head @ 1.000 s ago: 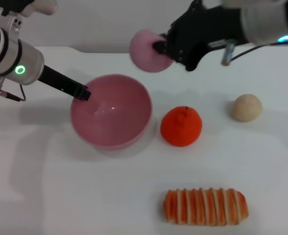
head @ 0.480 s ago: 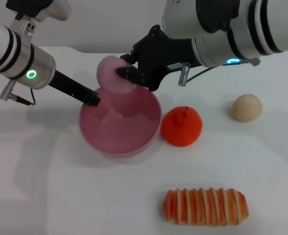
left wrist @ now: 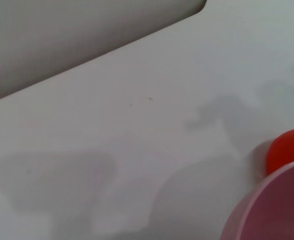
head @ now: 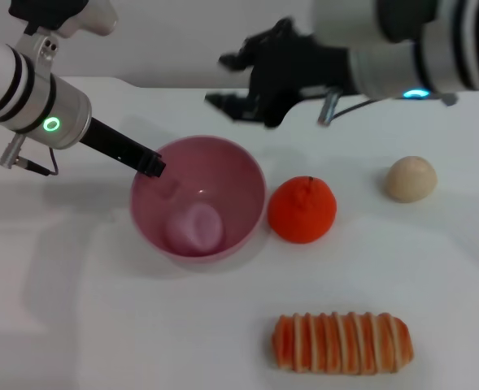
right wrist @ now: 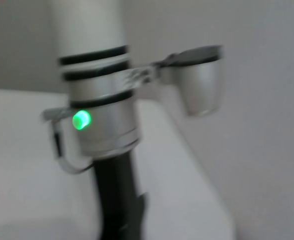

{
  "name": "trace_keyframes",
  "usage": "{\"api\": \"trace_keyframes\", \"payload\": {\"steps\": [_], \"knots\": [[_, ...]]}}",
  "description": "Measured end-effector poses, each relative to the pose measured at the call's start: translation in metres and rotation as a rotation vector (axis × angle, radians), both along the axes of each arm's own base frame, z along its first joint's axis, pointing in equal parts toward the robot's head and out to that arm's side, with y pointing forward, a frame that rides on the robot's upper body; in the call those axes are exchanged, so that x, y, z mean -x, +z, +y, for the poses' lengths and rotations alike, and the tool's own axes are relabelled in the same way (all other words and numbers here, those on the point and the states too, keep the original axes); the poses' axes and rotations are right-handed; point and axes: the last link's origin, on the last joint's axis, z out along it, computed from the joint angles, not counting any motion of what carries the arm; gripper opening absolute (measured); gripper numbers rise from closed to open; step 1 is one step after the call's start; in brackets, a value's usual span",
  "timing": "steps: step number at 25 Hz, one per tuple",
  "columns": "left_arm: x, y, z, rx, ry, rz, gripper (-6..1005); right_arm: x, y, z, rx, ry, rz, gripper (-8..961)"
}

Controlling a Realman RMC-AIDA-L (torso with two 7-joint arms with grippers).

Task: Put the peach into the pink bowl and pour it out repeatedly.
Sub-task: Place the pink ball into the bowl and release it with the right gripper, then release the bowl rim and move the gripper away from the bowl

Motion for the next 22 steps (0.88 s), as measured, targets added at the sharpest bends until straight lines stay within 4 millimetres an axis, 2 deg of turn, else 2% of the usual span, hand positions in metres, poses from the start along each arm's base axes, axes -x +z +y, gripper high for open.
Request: {"api": "trace_keyframes", "payload": {"steps": [3, 4, 5, 6, 8, 9, 10, 14, 17, 22], "knots": [[0.002, 0.001, -0.001, -0.002, 0.005, 0.001, 40, -0.01, 0.022, 0.001, -0.088, 0.018, 0.096, 442], [0.003, 0.001, -0.001, -0.002, 0.006, 0.002, 40, -0.024, 0.04, 0.001, -0.117, 0.028, 0.197, 454], [0.003, 0.001, -0.001, -0.002, 0.008, 0.002, 40, -0.024, 0.04, 0.001, -0.117, 0.028, 0.197, 454], [0.005, 0.002, -0.001, -0.002, 0.011, 0.002, 40, -0.032, 0.051, 0.001, -0.125, 0.033, 0.262, 454], [0.006, 0.002, -0.002, -0.003, 0.014, 0.003, 40, -0.051, 0.071, -0.002, -0.133, 0.059, 0.434, 454], [0.008, 0.002, -0.002, -0.003, 0.017, 0.004, 40, -0.072, 0.092, -0.01, -0.161, 0.128, 0.624, 454], [0.008, 0.002, -0.002, -0.003, 0.017, 0.004, 40, -0.072, 0.092, -0.01, -0.161, 0.128, 0.624, 454], [0.008, 0.002, -0.002, -0.002, 0.019, 0.004, 40, -0.128, 0.138, -0.03, -0.363, 0.273, 0.979, 454], [0.007, 0.002, -0.002, -0.001, 0.022, 0.004, 40, -0.165, 0.151, -0.04, -0.585, 0.298, 1.016, 453], [0.009, 0.008, -0.002, 0.006, 0.04, 0.009, 40, -0.206, 0.144, -0.046, -0.762, 0.222, 0.939, 453]]}}
